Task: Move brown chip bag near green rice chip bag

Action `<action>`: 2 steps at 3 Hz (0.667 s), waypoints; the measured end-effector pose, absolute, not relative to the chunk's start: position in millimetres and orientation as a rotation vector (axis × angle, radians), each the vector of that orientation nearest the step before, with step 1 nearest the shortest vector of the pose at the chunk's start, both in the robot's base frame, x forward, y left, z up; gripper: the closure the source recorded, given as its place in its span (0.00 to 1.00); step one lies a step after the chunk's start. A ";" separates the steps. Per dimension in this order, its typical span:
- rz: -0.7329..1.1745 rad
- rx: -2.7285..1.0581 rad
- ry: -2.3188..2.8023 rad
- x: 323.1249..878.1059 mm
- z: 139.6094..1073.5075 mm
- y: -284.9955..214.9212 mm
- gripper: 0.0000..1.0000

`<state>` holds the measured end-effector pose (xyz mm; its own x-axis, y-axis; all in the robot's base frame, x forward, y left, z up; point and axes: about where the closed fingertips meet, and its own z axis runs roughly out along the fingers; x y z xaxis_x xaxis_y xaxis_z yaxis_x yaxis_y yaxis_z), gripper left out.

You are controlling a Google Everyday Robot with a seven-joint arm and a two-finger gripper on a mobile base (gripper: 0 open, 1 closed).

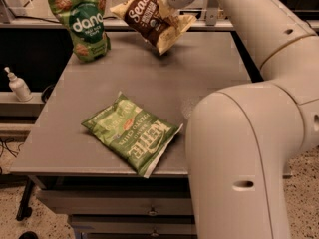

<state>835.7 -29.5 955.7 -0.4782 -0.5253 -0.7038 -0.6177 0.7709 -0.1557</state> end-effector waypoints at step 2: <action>0.206 -0.881 2.223 824.8 937.7 11.3 1.00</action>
Offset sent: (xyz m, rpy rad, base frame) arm -0.0154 0.0520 -0.0271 0.0152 0.0814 0.0248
